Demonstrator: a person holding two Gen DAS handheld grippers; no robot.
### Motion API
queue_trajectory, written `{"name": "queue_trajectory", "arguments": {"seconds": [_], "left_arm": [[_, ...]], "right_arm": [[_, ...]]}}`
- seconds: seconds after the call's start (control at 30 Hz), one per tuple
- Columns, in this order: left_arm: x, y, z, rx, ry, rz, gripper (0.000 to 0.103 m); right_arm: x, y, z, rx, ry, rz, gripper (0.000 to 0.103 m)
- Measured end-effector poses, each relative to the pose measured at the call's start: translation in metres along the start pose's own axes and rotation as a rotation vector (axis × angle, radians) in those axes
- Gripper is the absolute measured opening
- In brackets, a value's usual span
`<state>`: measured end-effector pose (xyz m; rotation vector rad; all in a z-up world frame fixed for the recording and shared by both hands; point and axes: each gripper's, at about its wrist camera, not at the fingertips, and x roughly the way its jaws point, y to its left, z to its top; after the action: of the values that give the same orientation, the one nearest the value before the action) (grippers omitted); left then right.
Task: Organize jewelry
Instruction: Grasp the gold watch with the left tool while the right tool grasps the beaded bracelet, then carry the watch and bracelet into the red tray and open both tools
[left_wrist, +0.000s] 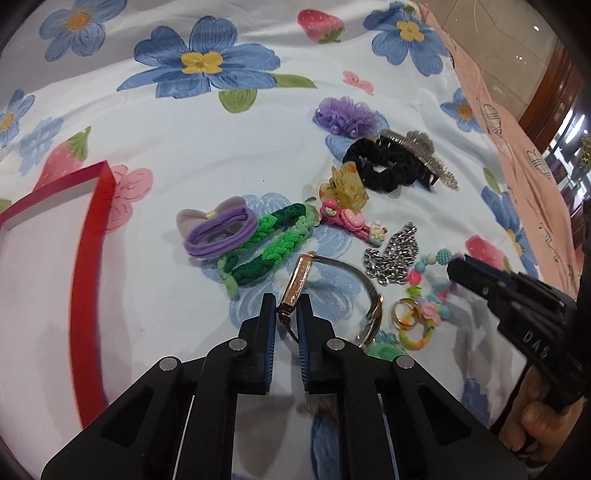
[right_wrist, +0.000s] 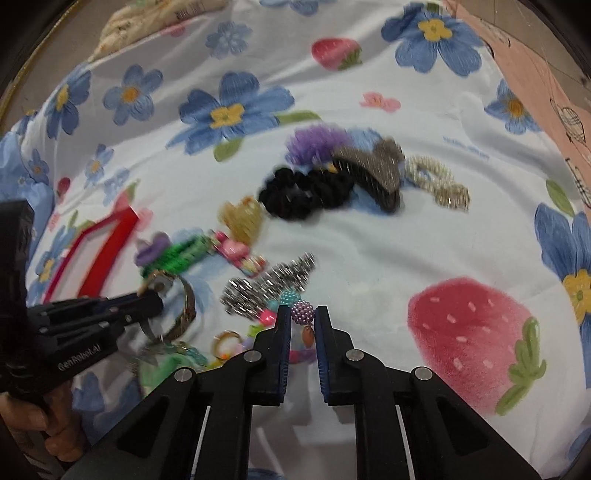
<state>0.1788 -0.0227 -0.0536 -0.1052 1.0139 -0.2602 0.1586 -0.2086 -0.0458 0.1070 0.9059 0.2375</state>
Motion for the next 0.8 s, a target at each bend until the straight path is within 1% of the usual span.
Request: {"name": "queue_trajectory", "arguments": {"seconds": [0.17,0.3,0.5,0.8], "left_arm": [[-0.028,0.012,-0.004,-0.034,-0.042,-0.011,0.009],[-0.050,0.026,-0.010,-0.065,-0.074,-0.001,0.009],[-0.077,0.058,-0.021,-0.125,-0.112,0.033,0.009],[-0.104,0.107,-0.035,-0.203,-0.146,0.094,0.009]], "right_arm": [[-0.023,0.014,0.014,-0.011,-0.059,0.037,0.012],[-0.036,0.028,0.021,-0.020,-0.089,0.070,0.012],[-0.040,0.057,0.024,-0.052,-0.095,0.128,0.012],[-0.028,0.115,0.025,-0.120,-0.065,0.247,0.012]]}}
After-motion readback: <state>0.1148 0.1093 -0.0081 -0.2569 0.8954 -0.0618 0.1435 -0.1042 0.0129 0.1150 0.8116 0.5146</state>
